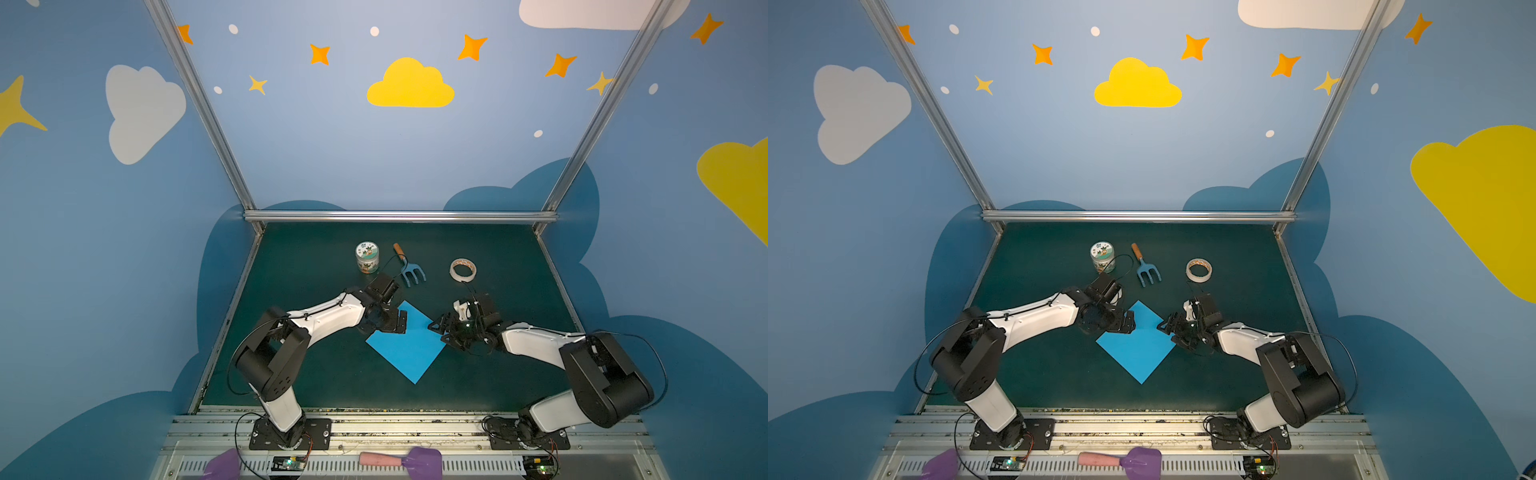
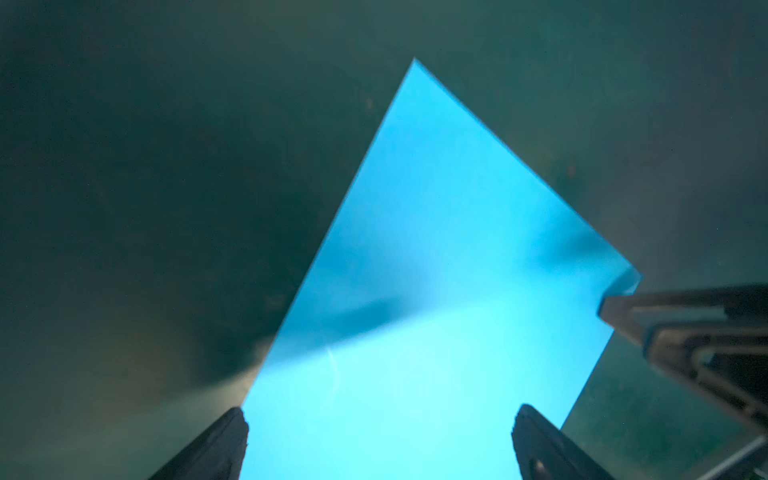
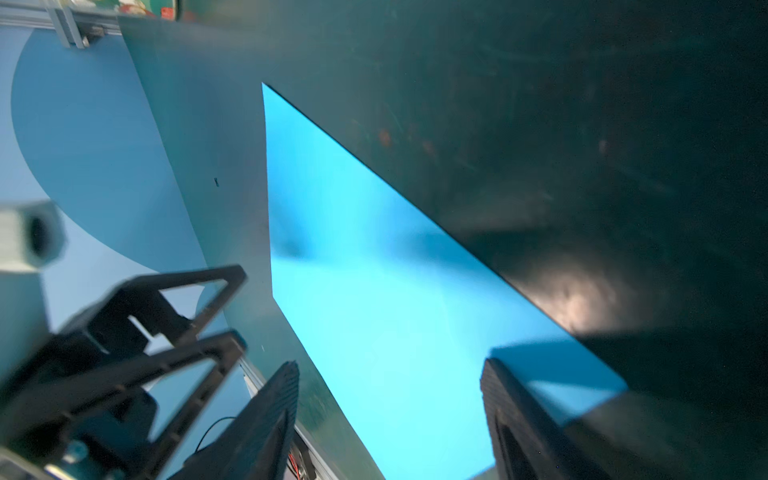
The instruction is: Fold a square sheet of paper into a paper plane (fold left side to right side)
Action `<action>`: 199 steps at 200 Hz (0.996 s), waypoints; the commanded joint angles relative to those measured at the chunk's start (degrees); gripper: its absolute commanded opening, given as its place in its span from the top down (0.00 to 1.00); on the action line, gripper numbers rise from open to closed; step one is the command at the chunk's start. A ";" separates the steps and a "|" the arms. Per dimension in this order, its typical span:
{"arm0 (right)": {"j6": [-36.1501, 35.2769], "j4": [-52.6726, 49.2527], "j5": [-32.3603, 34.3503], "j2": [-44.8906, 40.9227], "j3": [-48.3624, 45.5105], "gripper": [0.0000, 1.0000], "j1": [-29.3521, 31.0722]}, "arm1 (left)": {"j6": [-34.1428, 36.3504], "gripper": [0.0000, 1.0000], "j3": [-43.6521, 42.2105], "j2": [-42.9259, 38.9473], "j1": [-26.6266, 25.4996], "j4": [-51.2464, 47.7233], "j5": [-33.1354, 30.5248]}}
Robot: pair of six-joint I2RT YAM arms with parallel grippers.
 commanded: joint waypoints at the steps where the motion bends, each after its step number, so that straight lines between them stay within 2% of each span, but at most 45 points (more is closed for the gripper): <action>1: -2.12 -5.78 2.34 -5.25 -2.26 0.26 0.21 | 2.99 0.00 2.34 0.19 0.04 -7.12 -6.34; 35: -2.22 -9.72 5.33 -10.30 -5.73 0.22 -1.08 | 3.31 0.00 3.39 2.89 -0.26 -8.28 -8.38; 88: -2.43 -7.41 4.54 -9.71 -8.55 0.19 -1.75 | 3.83 0.00 5.57 10.11 -2.05 -8.84 -12.52; 199: -5.89 9.05 -1.06 8.05 -2.89 0.19 -1.77 | 3.23 0.00 3.12 15.16 -2.61 -5.85 -11.97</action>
